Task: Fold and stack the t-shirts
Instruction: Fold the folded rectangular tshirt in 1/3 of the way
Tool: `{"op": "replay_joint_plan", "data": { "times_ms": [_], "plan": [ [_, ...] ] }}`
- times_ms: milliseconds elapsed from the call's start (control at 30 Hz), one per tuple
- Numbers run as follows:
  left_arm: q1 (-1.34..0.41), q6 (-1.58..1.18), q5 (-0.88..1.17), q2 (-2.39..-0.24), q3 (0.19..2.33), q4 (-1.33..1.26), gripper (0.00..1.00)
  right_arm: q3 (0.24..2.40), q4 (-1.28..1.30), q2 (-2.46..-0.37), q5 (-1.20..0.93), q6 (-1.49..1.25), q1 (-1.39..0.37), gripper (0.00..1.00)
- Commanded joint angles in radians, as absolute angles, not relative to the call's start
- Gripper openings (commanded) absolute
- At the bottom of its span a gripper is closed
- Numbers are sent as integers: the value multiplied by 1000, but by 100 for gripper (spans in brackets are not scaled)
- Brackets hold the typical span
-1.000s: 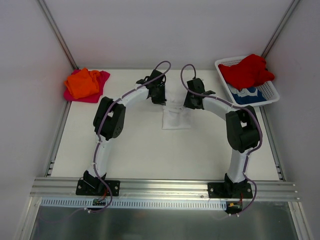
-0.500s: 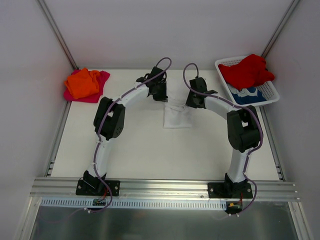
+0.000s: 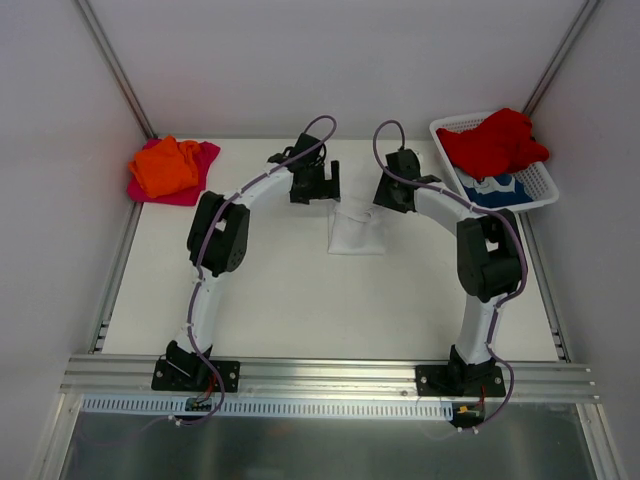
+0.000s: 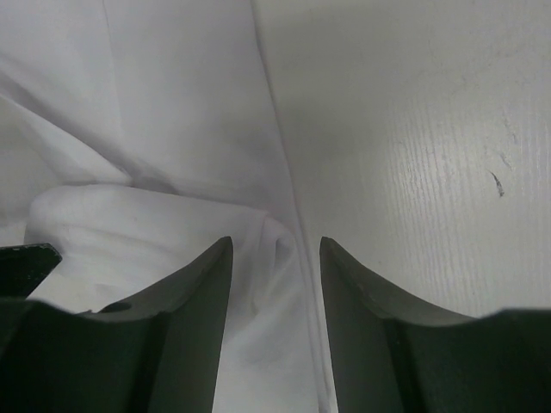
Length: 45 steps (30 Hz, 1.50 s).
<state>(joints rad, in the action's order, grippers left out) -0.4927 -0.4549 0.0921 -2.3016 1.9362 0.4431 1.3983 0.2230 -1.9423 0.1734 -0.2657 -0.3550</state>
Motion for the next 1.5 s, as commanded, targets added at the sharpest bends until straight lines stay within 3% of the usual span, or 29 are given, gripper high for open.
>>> {"op": "replay_joint_plan", "data": {
  "times_ms": [0, 400, 1133, 1467],
  "plan": [
    [-491, -439, 63, -2206, 1879, 454, 99, 1387, 236, -1866, 192, -249, -356, 48],
    [-554, -480, 8, -1902, 1597, 451, 99, 1284, 255, -1691, 212, -252, -428, 46],
    [-623, -568, 44, -2014, 1543, 416, 99, 1259, 236, -1793, 130, -276, -486, 46],
    [-624, -560, 21, -1965, 1488, 416, 99, 1288, 204, -1884, 114, -279, -486, 46]
  ]
}}
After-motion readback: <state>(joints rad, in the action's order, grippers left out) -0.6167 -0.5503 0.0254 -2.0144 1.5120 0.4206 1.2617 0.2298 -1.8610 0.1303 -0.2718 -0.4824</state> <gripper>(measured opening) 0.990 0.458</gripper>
